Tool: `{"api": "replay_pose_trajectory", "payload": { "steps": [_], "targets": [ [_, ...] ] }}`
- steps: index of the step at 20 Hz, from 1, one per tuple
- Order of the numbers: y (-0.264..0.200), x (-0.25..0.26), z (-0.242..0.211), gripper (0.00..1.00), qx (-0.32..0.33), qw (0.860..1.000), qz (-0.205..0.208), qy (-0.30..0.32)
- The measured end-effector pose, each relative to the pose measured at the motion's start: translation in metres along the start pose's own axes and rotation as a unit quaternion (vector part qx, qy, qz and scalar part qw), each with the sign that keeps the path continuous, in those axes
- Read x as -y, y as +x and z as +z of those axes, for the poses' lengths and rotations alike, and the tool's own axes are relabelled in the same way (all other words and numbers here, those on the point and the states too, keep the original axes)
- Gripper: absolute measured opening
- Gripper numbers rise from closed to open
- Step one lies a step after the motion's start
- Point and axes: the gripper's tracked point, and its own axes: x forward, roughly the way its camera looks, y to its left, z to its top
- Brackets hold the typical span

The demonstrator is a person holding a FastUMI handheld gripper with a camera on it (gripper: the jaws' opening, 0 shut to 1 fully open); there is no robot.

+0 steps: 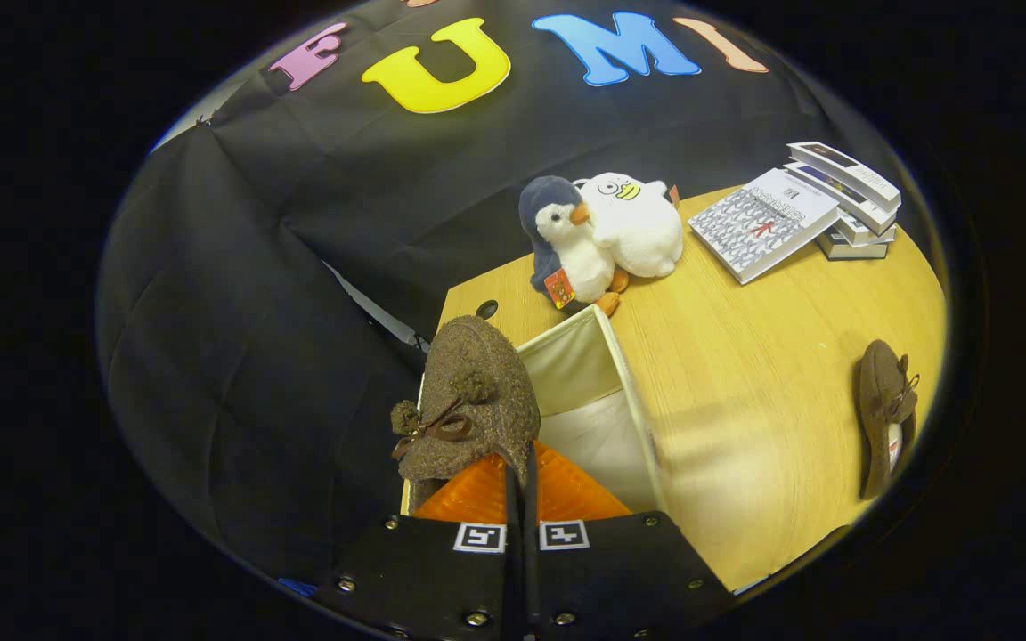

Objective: Open the storage box then place both shoes into the box .Put the left shoe in first, then the right shoe, with the right side of both shoes facing outward in a uniform manner.

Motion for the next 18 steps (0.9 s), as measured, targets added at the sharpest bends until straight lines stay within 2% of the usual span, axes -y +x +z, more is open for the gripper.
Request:
{"api": "replay_pose_trajectory", "payload": {
  "steps": [7, 10, 12, 14, 15, 17, 18],
  "targets": [
    [0.025, -0.01, -0.026, 0.0, -0.016, 1.0, -0.013, -0.004],
    [0.028, -0.017, -0.035, 0.03, -0.035, 0.999, -0.001, -0.011],
    [0.027, -0.021, -0.038, 0.16, -0.041, 0.999, 0.013, -0.014],
    [0.022, -0.018, -0.037, 0.55, -0.042, 0.998, 0.017, -0.032],
    [0.016, -0.017, -0.032, 0.63, -0.034, 0.999, 0.021, -0.034],
    [0.009, -0.013, -0.023, 0.99, -0.025, 0.998, 0.025, -0.045],
    [0.002, -0.01, -0.018, 0.98, -0.02, 0.998, 0.026, -0.054]
  ]
}}
